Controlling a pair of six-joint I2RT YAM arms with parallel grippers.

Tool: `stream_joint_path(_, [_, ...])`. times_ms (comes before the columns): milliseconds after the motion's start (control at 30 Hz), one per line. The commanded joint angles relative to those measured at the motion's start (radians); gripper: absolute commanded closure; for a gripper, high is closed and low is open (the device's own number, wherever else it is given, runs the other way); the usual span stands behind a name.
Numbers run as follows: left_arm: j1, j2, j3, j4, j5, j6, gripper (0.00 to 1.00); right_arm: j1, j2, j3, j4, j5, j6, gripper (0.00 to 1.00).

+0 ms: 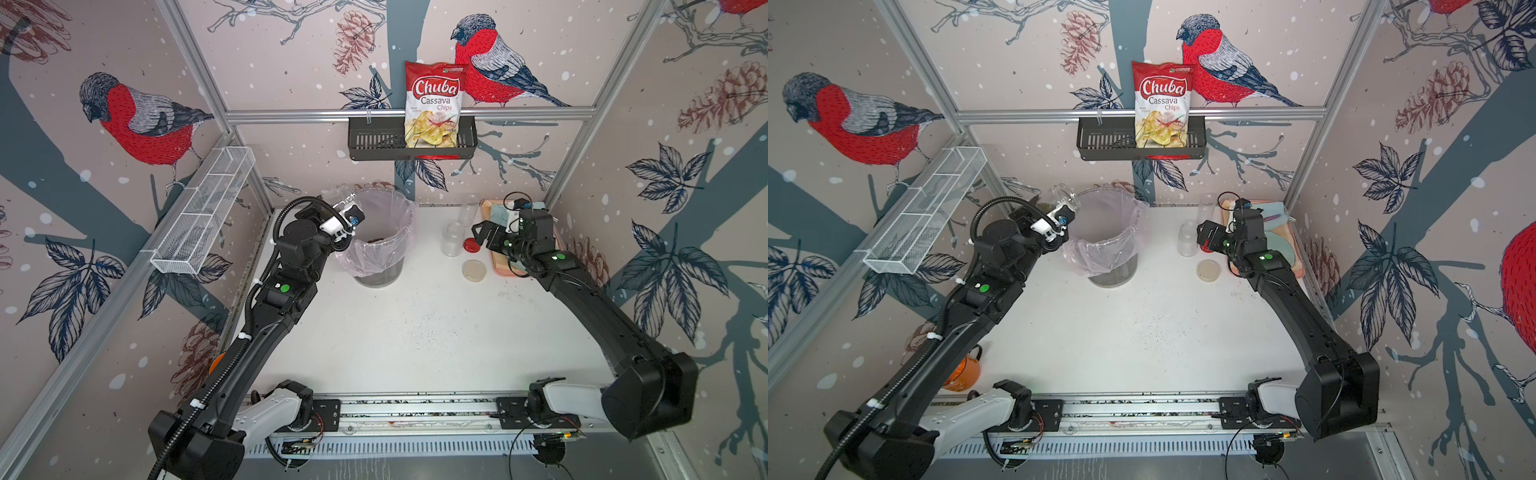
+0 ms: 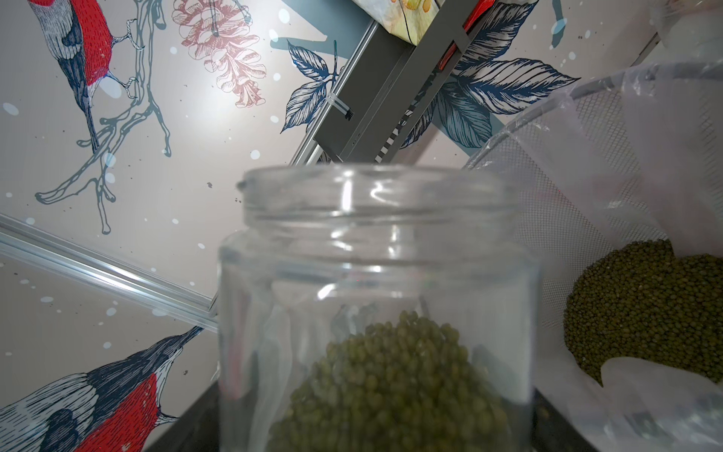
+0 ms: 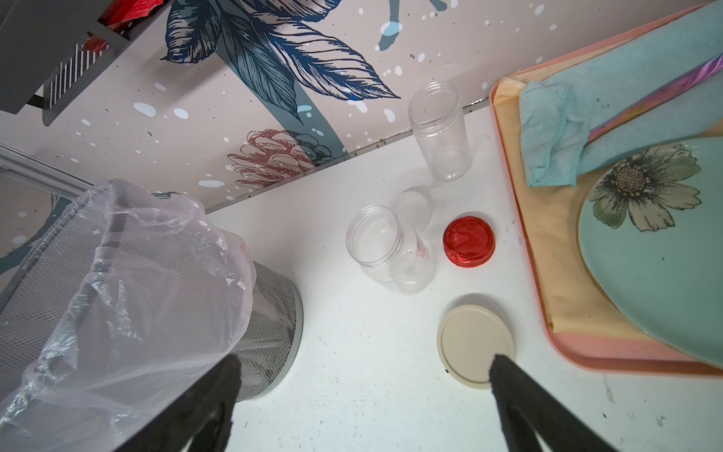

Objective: Empty moldy mung beans from jars
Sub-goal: Pour the moldy mung beans from the jar into the trash bin.

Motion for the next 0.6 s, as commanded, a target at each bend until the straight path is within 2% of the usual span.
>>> stream_joint_path(0, [0.004, -0.007, 0.004, 0.079, -0.024, 0.085, 1.00, -0.003, 0.005, 0.006, 0.021, 0.008, -0.024, 0.01])
stream_joint_path(567, [0.004, 0.057, 0.001, 0.091, -0.075, 0.194, 1.00, -0.002, 0.052, 0.045, -0.001, -0.020, -0.028, 0.01])
